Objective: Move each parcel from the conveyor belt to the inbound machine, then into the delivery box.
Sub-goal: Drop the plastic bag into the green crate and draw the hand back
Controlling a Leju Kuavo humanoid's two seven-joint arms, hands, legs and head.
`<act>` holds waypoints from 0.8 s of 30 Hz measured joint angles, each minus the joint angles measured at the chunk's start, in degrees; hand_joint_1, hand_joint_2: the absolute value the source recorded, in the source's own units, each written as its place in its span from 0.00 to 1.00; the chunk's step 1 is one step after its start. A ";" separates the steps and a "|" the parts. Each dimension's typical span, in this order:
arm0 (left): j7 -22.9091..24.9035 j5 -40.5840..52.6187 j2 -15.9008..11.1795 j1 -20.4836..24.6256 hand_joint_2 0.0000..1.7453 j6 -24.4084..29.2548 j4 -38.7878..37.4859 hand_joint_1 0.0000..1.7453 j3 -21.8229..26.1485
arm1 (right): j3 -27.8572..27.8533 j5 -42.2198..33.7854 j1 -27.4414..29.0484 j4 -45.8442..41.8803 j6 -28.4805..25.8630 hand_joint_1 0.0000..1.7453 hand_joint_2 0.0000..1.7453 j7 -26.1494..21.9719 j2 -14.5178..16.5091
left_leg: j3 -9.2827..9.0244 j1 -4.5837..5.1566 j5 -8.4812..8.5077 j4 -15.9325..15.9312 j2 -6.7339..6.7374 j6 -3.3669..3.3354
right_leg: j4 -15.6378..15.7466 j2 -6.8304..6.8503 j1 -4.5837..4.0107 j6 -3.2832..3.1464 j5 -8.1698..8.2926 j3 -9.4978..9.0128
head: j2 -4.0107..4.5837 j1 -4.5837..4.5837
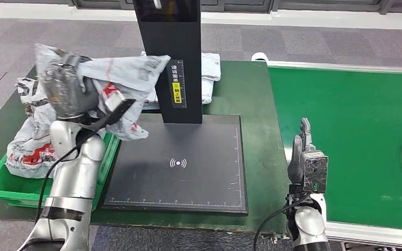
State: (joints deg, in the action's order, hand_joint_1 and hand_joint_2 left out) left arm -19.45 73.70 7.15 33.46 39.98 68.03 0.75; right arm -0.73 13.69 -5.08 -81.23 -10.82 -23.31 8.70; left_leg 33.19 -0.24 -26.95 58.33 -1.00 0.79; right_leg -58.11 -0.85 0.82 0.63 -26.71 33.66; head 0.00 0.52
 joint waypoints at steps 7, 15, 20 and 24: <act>-0.30 0.45 0.60 -0.58 1.00 0.02 6.42 1.00 7.06 | 0.00 -0.16 -0.01 0.55 0.00 0.00 0.00 -0.31 0.00 | 0.02 0.01 0.00 0.01 -0.05 -0.01 | 0.00 0.04 0.01 0.01 0.01 -0.03 | 0.00 0.02; -2.94 4.10 1.47 -1.44 1.00 0.02 10.49 1.00 13.26 | 0.01 -0.32 0.12 0.58 -0.22 0.00 0.00 -0.34 0.01 | 0.04 0.01 0.00 0.01 -0.01 0.00 | 0.00 0.01 0.02 0.04 0.03 -0.01 | 0.00 0.02; -1.49 6.53 0.42 -2.27 1.00 0.02 11.49 0.50 20.52 | 0.01 -0.50 0.25 0.58 -1.25 0.00 0.00 -0.32 0.01 | 0.04 0.00 0.00 -0.01 0.02 0.01 | 0.00 -0.02 -0.03 0.02 0.02 0.05 | 0.00 0.01; 8.86 11.00 -3.91 -2.45 1.00 -1.63 7.60 0.00 22.96 | 0.01 -1.72 0.42 0.58 -1.42 0.00 0.00 -0.42 -0.14 | 0.02 -0.01 0.02 -0.01 0.02 0.06 | 0.00 -0.02 -0.07 -0.01 0.00 0.12 | 0.00 0.01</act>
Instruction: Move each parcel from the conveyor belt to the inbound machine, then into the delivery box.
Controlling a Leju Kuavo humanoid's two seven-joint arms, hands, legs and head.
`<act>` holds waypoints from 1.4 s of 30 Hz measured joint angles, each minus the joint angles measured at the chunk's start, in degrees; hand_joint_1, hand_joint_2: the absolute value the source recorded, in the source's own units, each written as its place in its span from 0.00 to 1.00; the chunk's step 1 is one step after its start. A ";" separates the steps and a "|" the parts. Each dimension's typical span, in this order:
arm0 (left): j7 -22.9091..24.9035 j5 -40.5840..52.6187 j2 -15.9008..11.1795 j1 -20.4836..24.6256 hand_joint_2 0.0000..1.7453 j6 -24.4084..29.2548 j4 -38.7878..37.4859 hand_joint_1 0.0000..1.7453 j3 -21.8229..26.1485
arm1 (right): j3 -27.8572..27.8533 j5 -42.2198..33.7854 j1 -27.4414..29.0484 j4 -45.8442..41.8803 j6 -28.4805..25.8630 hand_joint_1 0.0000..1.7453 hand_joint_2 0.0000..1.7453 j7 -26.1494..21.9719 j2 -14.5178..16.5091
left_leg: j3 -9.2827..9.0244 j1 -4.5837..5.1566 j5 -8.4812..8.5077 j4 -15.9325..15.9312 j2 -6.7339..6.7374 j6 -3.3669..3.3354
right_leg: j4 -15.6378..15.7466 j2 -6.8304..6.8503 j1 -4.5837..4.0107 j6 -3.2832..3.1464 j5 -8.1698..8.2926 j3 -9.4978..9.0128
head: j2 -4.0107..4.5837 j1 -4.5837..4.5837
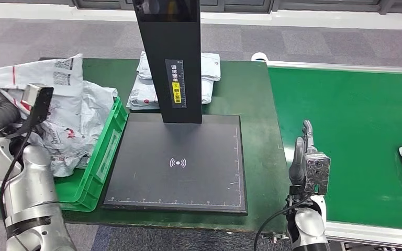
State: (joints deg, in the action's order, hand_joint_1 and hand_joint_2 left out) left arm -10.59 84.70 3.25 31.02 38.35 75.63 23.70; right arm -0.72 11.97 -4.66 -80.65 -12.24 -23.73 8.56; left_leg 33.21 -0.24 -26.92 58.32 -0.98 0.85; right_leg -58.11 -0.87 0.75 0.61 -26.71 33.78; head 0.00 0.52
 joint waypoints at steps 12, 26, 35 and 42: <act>4.53 -9.77 -9.15 4.98 1.00 -14.28 -36.78 0.00 -10.73 | 0.00 0.04 -3.06 2.66 5.00 0.00 0.00 -0.17 -1.01 | 0.08 0.03 0.19 0.02 0.31 0.01 | 0.00 -0.30 0.10 -0.08 0.35 0.10 | 0.00 0.01; -5.06 -25.02 -11.44 0.82 1.00 -5.22 -30.32 0.00 -13.26 | 0.00 -1.04 -4.35 6.11 6.65 0.00 0.00 -0.10 -1.92 | 0.12 -0.01 0.20 0.00 0.22 0.02 | 0.00 -0.21 0.04 -0.09 0.33 0.13 | 0.00 0.01; -5.86 -26.77 -11.42 -1.78 1.00 -4.69 -22.37 0.00 -13.26 | 0.00 -1.16 -4.30 6.16 6.71 0.00 0.00 -0.10 -1.92 | 0.13 0.00 0.21 0.00 0.17 0.02 | 0.00 -0.17 0.05 -0.10 0.33 0.12 | 0.00 0.01; -5.86 -26.78 -11.42 -2.17 1.00 -4.69 -20.95 0.00 -13.26 | 0.00 -1.17 -4.30 6.19 6.71 0.00 0.00 -0.10 -1.92 | 0.14 -0.01 0.22 0.00 0.16 0.02 | 0.00 -0.17 0.05 -0.10 0.33 0.12 | 0.00 0.00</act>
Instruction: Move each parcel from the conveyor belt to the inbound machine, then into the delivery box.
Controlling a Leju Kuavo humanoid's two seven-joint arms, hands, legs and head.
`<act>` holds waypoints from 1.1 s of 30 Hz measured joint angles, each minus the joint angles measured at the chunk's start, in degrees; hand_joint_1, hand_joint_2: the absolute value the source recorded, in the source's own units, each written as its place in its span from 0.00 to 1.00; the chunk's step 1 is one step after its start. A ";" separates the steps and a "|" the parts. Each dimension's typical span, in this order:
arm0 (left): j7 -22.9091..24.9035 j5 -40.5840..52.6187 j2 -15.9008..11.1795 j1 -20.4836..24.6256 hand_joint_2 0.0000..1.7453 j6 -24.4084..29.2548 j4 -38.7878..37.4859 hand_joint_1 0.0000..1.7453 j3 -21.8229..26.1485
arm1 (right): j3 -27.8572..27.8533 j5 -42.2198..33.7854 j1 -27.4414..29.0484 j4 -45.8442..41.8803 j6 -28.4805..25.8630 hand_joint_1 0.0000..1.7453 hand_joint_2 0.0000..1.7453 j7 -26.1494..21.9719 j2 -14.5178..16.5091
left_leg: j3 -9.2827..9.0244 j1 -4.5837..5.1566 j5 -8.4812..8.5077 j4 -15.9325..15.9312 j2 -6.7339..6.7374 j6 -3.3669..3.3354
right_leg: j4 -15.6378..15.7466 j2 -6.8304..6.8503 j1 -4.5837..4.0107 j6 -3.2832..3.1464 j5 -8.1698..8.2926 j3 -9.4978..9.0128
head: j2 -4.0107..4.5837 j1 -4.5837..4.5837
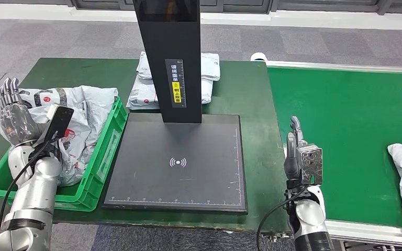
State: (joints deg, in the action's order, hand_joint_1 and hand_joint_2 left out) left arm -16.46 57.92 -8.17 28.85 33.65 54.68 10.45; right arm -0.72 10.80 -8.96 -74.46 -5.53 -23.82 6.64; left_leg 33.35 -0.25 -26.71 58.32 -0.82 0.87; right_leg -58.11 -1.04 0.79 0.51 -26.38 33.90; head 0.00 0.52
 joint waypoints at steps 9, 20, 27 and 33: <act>-0.41 1.15 0.62 -2.27 1.00 2.55 5.29 0.00 -1.18 | 0.00 0.00 0.17 0.02 0.07 0.00 0.00 0.07 0.01 | 0.01 0.01 -0.01 0.00 -0.02 0.00 | 0.01 0.01 0.01 0.00 0.00 0.01 | 0.00 0.01; 8.07 11.74 1.26 -0.71 1.00 -6.74 10.45 0.00 -11.37 | 0.00 0.62 0.05 0.02 2.31 0.00 0.00 1.24 0.08 | 0.00 0.02 0.03 0.01 -0.03 -0.03 | 0.03 0.06 0.01 0.02 0.04 0.00 | 0.00 0.01; 8.63 12.37 1.45 1.52 1.00 -7.91 9.94 0.00 -14.25 | 0.00 1.07 0.06 -0.07 3.03 0.00 0.00 1.77 0.24 | 0.00 0.01 0.03 0.00 0.02 -0.02 | 0.03 0.03 0.00 0.02 0.05 0.04 | 0.00 0.00; 7.18 9.56 1.54 1.83 1.00 -10.32 9.78 0.00 -14.67 | -0.04 1.25 0.07 -0.15 3.08 0.00 0.00 1.81 0.31 | 0.00 0.01 0.03 0.01 0.04 -0.02 | 0.03 0.02 0.01 0.02 0.05 0.05 | 0.00 0.00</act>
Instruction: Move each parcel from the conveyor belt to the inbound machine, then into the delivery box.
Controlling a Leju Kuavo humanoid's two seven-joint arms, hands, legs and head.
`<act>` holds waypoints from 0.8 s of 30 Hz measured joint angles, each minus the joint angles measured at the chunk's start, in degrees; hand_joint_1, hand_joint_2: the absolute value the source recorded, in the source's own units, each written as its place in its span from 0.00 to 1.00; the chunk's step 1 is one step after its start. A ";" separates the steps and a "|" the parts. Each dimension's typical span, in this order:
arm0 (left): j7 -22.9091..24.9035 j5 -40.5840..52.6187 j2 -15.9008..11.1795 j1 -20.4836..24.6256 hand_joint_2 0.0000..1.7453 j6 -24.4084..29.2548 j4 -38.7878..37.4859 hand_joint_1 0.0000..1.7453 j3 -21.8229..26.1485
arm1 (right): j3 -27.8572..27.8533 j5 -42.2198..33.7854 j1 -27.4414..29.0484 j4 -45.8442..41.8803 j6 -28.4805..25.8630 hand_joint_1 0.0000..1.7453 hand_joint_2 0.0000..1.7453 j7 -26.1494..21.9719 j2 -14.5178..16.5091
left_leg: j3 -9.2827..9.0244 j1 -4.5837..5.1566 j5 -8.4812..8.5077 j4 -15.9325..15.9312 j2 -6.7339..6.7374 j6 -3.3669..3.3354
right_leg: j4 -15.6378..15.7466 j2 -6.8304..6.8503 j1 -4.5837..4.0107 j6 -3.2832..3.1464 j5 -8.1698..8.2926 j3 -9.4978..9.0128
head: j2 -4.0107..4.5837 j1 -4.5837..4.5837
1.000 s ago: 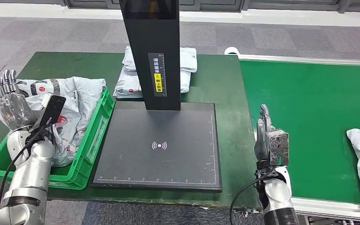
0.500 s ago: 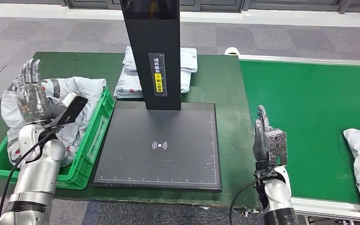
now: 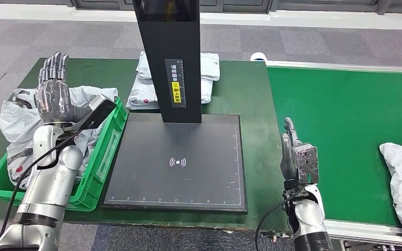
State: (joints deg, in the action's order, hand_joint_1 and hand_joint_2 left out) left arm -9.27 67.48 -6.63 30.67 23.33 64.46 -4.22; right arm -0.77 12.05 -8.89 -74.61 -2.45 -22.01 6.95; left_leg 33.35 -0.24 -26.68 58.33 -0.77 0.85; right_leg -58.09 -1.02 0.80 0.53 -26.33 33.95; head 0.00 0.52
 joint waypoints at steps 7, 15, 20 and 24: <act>-5.90 -20.96 1.26 1.36 1.00 -15.36 0.46 0.00 -0.04 | -1.62 1.23 0.18 -1.01 1.21 0.00 0.00 0.23 0.76 | 0.00 0.01 0.00 0.01 -0.01 0.00 | 0.00 0.01 0.01 0.01 0.01 -0.02 | 0.00 0.01; -14.73 -47.67 8.22 3.04 1.00 -28.48 -2.16 0.00 0.12 | -2.96 1.79 -1.18 -1.22 0.80 0.00 0.00 0.46 1.40 | 0.02 0.05 0.00 0.02 -0.13 -0.01 | 0.01 0.06 0.05 0.01 0.01 -0.06 | 0.00 0.01; -18.07 -55.30 14.25 0.46 1.00 -28.10 -5.11 0.00 -3.28 | -2.97 5.27 -1.80 0.51 -3.67 0.00 1.00 0.75 1.40 | 0.03 0.09 -0.03 0.03 -0.17 -0.06 | 0.04 0.07 0.10 0.03 0.00 -0.09 | 0.00 0.01; -18.68 -58.66 17.70 -1.63 1.00 -26.88 -7.75 0.00 -6.88 | -3.14 12.19 -1.74 2.08 -9.70 0.00 1.00 3.81 1.19 | 0.04 0.10 -0.05 0.03 -0.17 -0.08 | 0.06 0.07 0.10 0.04 -0.01 -0.05 | 0.00 0.00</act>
State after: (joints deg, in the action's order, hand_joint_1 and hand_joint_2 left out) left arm -27.95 8.82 11.06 29.05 -3.55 56.71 -11.11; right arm -3.91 24.23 -10.63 -72.53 -12.16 -18.20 8.14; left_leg 33.39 -0.15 -26.73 58.36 -0.94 0.77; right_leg -58.03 -0.95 0.90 0.58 -26.34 33.90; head 0.00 0.52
